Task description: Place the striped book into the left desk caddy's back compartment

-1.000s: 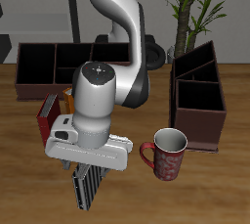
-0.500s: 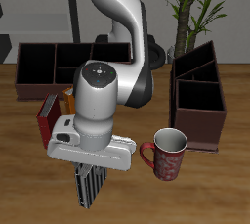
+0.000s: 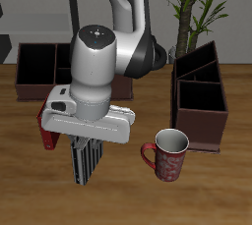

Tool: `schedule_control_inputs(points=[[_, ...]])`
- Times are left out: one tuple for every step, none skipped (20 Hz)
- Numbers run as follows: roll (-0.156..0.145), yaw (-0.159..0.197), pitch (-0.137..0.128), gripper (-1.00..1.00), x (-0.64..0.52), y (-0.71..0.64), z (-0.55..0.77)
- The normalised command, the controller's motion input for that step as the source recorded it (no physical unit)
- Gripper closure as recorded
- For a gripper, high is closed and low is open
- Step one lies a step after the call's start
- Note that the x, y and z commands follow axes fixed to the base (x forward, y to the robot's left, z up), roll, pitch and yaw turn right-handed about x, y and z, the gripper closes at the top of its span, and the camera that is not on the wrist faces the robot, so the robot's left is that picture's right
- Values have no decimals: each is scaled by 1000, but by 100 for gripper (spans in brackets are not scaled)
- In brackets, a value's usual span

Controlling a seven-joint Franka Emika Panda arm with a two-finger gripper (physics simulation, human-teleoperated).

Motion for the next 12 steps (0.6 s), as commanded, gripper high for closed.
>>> schedule_control_inputs(points=[[-100,24,-35,100,-445,-101,745],[-19,-74,-10,100,-467,68,735],[34,132,-147,100,-694,189,1004],[-81,59,-54,100,-492,-17,727],[74,-77,-46,100,-607,248,709],[16,164,-116,100,-529,144,706],[-6,73,-32,100,-534,182,574],[62,-18,-9,100,-455,167,524],[-18,27,-18,100,-515,142,515],[11,23,-31,100,-346,107,361],[-12,41,-104,100,-582,140,654],[13,-19,6,100,-123,51,98]])
